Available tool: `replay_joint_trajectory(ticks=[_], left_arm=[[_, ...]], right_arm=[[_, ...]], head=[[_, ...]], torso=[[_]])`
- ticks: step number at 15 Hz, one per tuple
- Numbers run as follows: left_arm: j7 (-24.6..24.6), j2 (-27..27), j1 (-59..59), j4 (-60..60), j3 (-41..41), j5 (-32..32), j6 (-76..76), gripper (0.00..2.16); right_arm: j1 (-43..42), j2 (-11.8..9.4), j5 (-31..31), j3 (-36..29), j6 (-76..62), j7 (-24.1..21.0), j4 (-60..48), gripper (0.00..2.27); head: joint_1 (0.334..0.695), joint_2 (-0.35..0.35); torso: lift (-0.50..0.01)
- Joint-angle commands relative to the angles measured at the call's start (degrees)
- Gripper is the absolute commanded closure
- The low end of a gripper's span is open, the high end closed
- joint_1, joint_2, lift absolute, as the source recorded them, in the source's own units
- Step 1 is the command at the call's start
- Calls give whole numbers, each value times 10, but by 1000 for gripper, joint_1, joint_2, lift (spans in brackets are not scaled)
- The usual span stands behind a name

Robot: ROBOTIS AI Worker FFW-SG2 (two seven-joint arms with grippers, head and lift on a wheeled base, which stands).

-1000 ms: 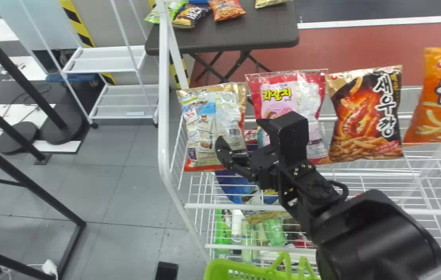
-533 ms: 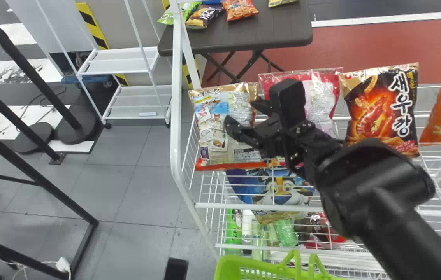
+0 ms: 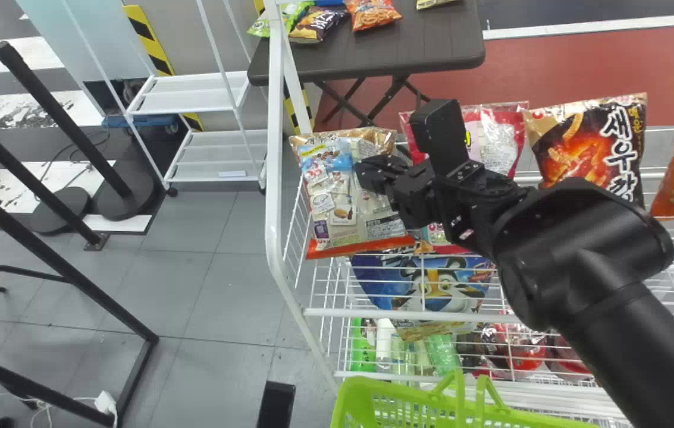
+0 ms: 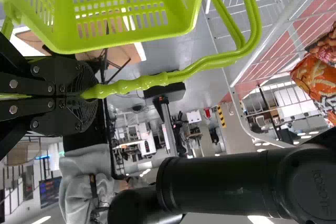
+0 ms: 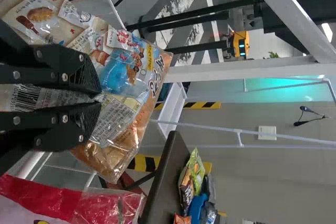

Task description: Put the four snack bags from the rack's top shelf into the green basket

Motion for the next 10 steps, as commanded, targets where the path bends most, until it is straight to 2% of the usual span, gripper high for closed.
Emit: replay_joint_trajectory(ticks=[1, 7, 10], left_arm=[[0, 0, -1, 2, 1, 2, 0, 2148], [1, -5, -4, 5, 0, -1, -2, 2148], [1, -6, -5, 5, 0, -3, -2, 2148]], right_arm=[[20, 1, -1, -4, -5, 3, -19, 2159], [128, 1, -2, -15, 71, 24, -197, 2159], [196, 1, 28, -19, 116, -6, -326, 2159]], head=[[695, 236], [695, 284], [695, 299]], torso=[[0], [0], [0]])
